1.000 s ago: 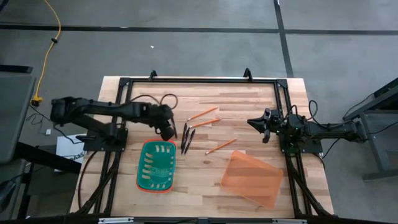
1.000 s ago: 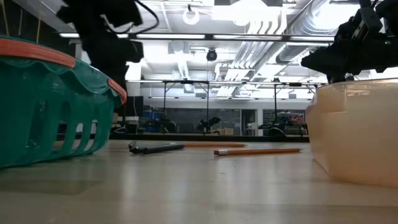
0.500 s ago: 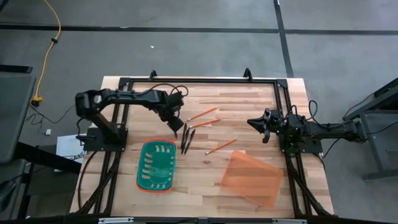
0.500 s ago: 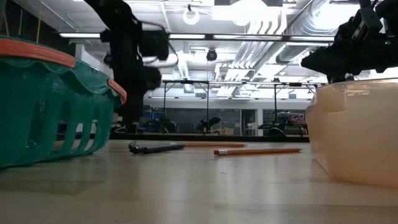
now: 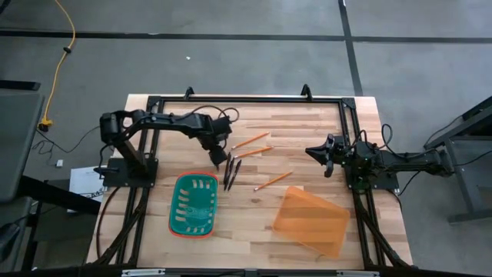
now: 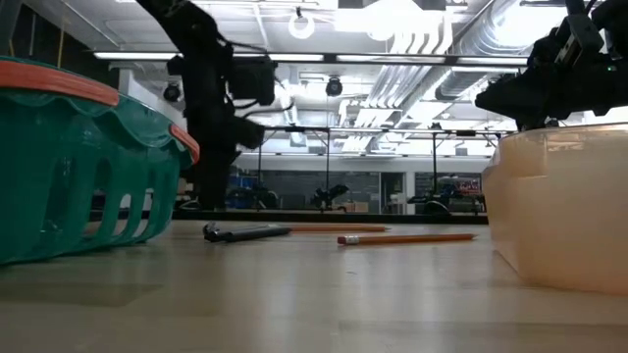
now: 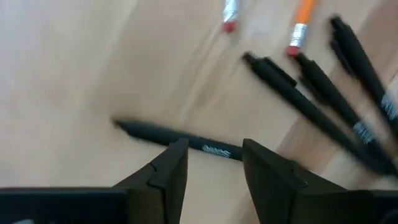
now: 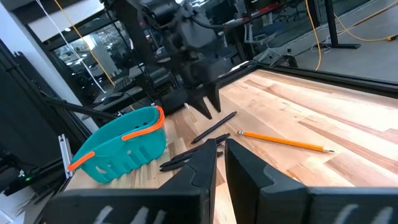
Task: Sort pens & pencils
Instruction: Put the black pen into the green bin
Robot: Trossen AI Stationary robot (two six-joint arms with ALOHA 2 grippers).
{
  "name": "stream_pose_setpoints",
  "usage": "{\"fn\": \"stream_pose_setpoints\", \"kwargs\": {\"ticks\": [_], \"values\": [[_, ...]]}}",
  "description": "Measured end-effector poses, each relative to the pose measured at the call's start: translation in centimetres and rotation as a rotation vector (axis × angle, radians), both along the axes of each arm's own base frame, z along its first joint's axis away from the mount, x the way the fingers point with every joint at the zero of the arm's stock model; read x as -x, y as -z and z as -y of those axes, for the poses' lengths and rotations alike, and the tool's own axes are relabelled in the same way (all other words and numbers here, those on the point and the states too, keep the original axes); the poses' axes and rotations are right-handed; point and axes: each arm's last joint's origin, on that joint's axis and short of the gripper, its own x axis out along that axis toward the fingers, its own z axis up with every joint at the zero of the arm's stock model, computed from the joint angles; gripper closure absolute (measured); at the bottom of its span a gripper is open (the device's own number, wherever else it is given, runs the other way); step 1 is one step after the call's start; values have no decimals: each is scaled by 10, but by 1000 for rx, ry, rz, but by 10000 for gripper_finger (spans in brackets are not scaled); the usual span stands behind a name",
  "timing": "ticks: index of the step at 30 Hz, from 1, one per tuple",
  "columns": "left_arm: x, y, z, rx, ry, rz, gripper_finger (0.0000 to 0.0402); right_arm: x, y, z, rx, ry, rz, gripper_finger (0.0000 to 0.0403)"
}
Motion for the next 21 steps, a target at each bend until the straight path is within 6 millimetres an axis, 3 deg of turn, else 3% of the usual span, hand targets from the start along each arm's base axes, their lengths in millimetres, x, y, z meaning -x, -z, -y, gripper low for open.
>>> {"fn": "stream_pose_setpoints", "kwargs": {"ticks": [4,9,15,21], "values": [[-7,-7,10,-203,405,-122,271,0,0,0,0,0,0,378],[-15,-9,27,-310,736,-213,272,0,0,0,0,0,-1,378],[-18,-10,44,-434,933,-358,272,0,0,0,0,0,-1,378],[-19,0,55,-397,1061,-510,273,0,0,0,0,0,-1,378]]}}
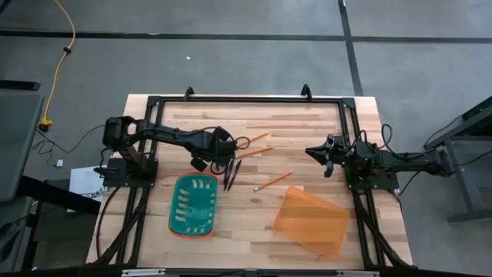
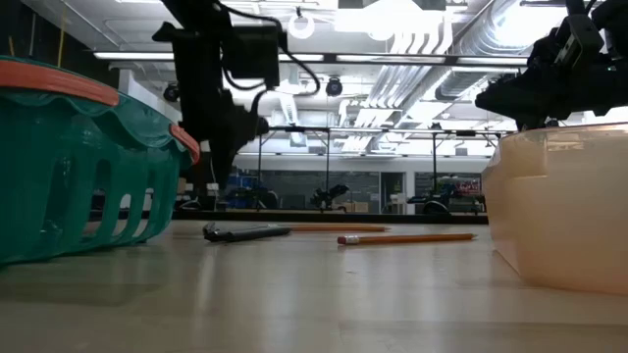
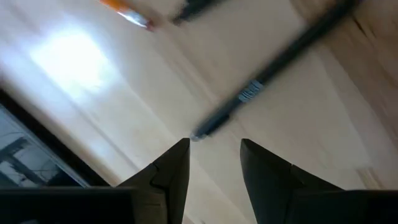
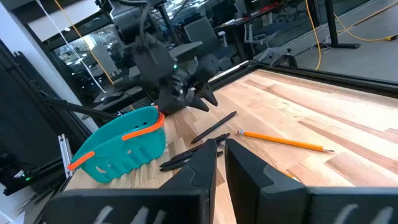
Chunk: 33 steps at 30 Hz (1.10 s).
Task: Sort pens & pencils
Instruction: Put the black pen into the green bin
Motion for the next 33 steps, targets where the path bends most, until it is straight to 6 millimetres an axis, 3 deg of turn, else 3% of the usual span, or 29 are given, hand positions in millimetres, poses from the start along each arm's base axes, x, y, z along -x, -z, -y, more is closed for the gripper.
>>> {"fn": "stream_pose_setpoints", "kwargs": {"ticks": [8,16,27,33], "values": [[-29,18,8,-65,147,-147,273,0,1,0,0,0,-7,378],[-30,22,12,-29,366,-273,273,0,3,0,-1,0,-27,378],[-25,17,-22,65,315,-232,273,0,4,0,-1,0,-37,378],[-16,0,-37,121,318,-161,273,0,4,0,-1,0,-42,378]]}}
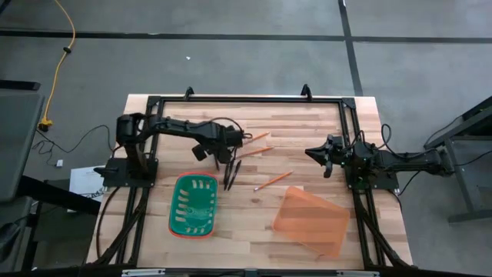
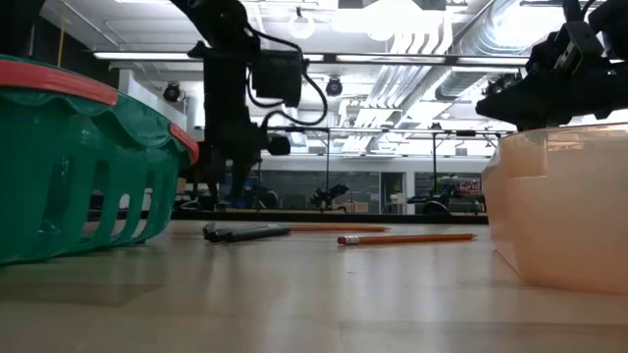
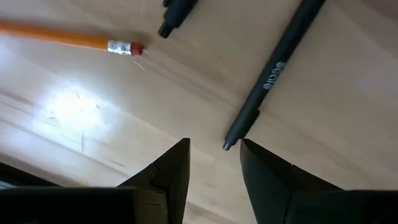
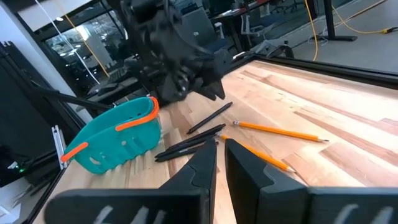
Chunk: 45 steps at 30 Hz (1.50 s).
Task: Sort pens & pencils
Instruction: Put the black pen into the green bin
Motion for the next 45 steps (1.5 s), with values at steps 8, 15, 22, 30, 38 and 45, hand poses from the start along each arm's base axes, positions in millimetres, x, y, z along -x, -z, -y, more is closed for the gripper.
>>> {"fn": "stream_pose_setpoints", "kwargs": {"ticks": [8,15,22,30,38,45], "values": [[17,-3,-10,82,199,-57,273,0,1,0,0,0,-10,378],[21,8,-14,158,379,-61,273,0,1,0,0,0,-10,378],[20,9,-13,228,390,-3,273,0,1,0,0,0,-10,378],[24,21,-9,279,418,2,273,0,1,0,0,0,-10,378],[27,33,-8,272,430,38,273,0,2,0,-1,0,-16,378],[29,37,-7,267,420,54,273,0,2,0,-1,0,-16,378]]}}
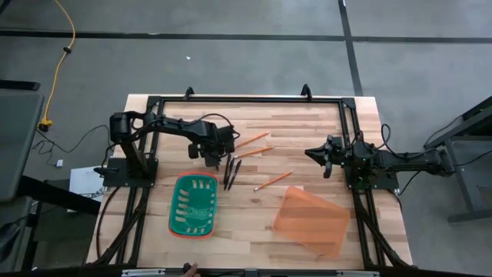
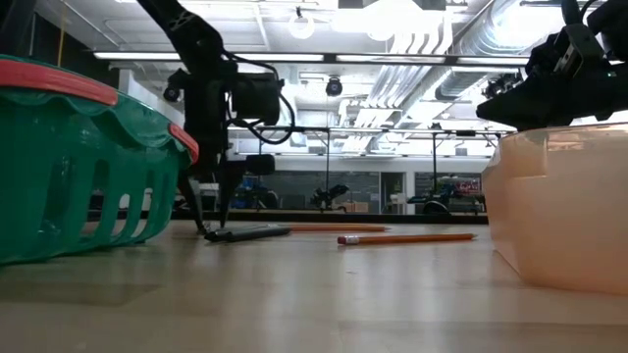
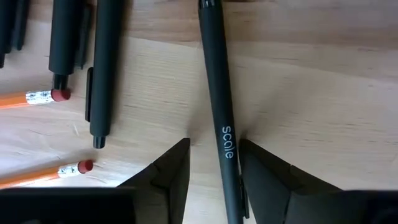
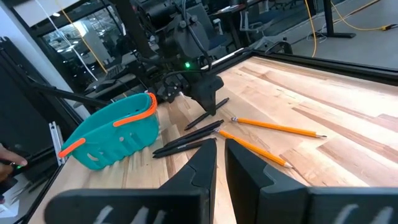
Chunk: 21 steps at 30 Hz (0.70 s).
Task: Sort pens & pencils
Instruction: Put the black pen into the green bin
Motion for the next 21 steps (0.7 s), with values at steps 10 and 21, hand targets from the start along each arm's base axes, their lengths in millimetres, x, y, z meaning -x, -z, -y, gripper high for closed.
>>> {"fn": "stream_pose_setpoints", "kwargs": {"ticks": [10,21], "values": [[3,2,1,10,-5,-25,384,0,0,0,0,0,0,378],[-8,-36,-7,-115,-99,78,390,0,0,0,0,0,0,378]]}}
